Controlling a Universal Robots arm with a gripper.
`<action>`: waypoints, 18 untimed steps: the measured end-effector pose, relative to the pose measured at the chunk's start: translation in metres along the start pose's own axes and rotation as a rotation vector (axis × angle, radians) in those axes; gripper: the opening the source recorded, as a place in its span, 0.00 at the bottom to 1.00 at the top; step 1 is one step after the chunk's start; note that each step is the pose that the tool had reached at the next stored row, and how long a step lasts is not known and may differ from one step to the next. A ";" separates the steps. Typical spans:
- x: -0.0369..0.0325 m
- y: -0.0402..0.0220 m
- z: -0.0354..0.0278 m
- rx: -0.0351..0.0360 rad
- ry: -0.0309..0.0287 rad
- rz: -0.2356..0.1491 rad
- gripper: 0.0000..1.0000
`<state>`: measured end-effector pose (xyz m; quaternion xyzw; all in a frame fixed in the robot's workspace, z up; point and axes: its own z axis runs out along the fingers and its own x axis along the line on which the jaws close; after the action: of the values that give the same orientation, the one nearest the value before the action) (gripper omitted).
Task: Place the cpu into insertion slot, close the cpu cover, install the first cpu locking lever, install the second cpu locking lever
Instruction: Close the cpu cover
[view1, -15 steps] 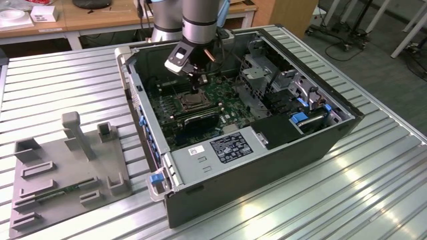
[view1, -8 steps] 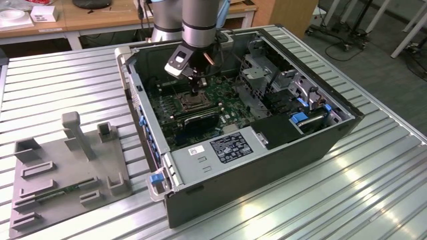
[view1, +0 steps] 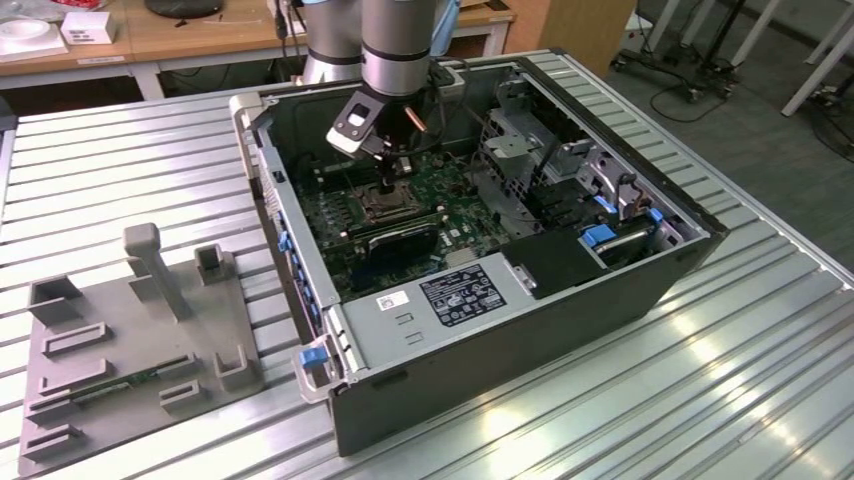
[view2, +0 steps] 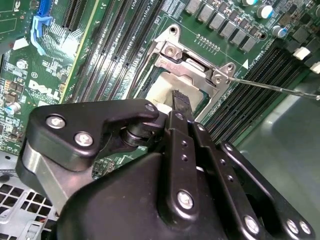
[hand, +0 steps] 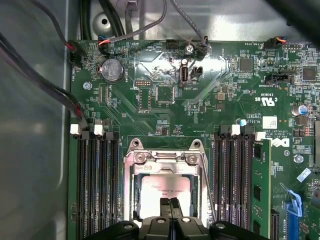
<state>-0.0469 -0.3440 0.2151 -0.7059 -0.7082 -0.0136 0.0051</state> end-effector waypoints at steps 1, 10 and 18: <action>0.0000 0.0000 0.0000 0.0003 0.0001 -0.010 0.11; 0.0000 0.0000 0.0001 0.0024 0.0011 -0.093 0.11; 0.0000 0.0000 0.0008 0.0056 0.0028 -0.215 0.11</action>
<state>-0.0469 -0.3440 0.2143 -0.6259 -0.7798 -0.0131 0.0065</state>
